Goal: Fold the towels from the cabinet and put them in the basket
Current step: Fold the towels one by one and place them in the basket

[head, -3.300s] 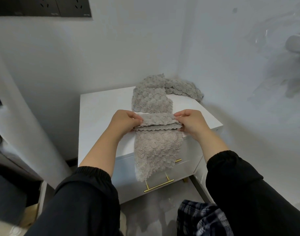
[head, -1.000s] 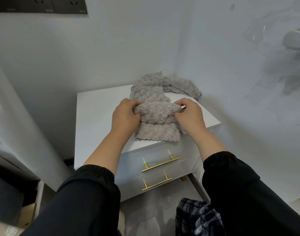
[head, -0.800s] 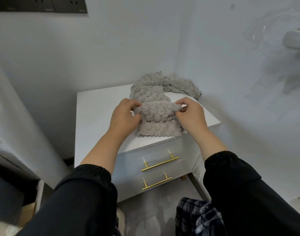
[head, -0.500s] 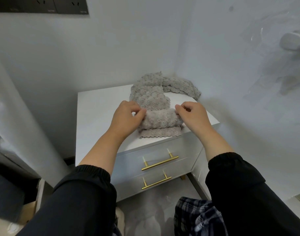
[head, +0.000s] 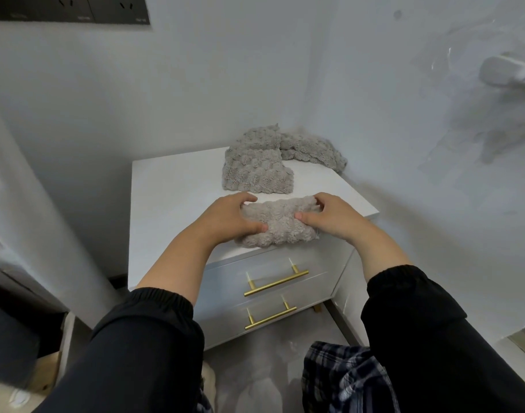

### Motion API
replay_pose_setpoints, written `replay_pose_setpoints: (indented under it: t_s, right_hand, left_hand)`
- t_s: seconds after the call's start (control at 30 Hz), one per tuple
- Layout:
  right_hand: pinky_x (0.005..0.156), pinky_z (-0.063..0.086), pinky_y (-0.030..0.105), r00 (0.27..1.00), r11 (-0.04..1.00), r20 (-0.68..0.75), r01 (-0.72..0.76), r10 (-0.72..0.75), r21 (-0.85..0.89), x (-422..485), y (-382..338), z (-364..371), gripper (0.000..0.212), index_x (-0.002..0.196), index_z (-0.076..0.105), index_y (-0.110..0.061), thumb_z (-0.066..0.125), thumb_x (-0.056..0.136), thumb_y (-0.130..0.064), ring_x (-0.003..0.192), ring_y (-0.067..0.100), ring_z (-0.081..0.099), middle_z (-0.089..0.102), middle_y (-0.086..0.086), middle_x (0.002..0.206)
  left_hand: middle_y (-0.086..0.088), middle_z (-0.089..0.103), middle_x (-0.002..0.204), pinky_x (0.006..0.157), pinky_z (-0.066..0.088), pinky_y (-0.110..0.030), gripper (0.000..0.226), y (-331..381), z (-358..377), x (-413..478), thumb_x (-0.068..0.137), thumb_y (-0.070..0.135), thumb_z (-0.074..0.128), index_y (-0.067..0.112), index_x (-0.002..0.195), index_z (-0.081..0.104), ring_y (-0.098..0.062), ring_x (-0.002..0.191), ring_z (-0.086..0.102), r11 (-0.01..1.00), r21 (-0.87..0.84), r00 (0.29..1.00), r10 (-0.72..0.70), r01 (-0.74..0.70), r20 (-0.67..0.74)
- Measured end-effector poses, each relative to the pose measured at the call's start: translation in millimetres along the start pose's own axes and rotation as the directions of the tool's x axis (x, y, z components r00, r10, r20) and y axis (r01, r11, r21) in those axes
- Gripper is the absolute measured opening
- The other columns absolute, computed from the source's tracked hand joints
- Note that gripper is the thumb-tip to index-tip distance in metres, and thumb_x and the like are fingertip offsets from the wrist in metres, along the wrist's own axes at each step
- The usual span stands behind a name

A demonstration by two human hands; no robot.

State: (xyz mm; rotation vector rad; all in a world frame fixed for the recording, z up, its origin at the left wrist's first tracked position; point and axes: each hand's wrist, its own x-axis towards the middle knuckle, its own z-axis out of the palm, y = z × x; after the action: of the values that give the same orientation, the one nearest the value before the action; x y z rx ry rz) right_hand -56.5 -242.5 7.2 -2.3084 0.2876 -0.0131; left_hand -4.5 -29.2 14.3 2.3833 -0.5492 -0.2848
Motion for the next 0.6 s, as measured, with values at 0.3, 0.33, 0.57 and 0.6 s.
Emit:
replay_pose_setpoints:
  t_s: [0.3,0.33,0.57,0.6]
  right_hand:
    - [0.095,0.05,0.04,1.0,0.962,-0.017,0.021,-0.017,0.271,-3,5,3,0.045,0.116,0.058,-0.014,0.073,0.08,-0.037,0.104,0.017,0.063,0.066,0.001,0.113]
    - [0.095,0.049,0.038,0.999,0.953,-0.037,0.024,-0.014,0.302,-5,5,3,0.05,0.118,0.058,-0.015,0.076,0.077,-0.039,0.104,0.016,0.063,0.066,-0.001,0.114]
    - [0.087,0.052,0.034,0.952,0.862,-0.285,0.047,0.115,0.505,-35,15,-19,0.032,0.104,0.062,-0.011,0.075,0.077,-0.002,0.096,0.021,0.066,0.068,0.008,0.107]
    - [0.084,0.052,0.032,0.939,0.889,-0.327,0.054,0.11,0.455,-43,18,-26,0.029,0.102,0.061,-0.012,0.074,0.077,-0.003,0.094,0.02,0.065,0.068,0.007,0.104]
  left_hand:
    - [-0.005,0.058,0.12,0.088,0.04,-0.028,0.063,12,17,3,0.071,0.034,0.081,0.01,0.124,0.056,-0.022,0.112,0.053,0.995,-0.082,0.986,-0.066,0.054,-0.152]
    - [-0.003,0.061,0.112,0.085,0.043,-0.028,0.056,14,20,3,0.07,0.032,0.082,0.011,0.117,0.06,-0.02,0.105,0.055,0.992,-0.118,0.985,-0.056,0.037,-0.166]
    - [0.008,0.059,0.085,0.058,0.041,-0.014,0.037,56,49,-3,0.07,0.022,0.082,0.017,0.097,0.059,-0.01,0.079,0.058,0.951,-0.296,0.99,0.049,-0.086,-0.131]
    - [0.009,0.058,0.081,0.054,0.041,-0.011,0.036,63,54,-4,0.07,0.022,0.083,0.017,0.096,0.058,-0.006,0.073,0.056,0.944,-0.318,0.992,0.058,-0.091,-0.112]
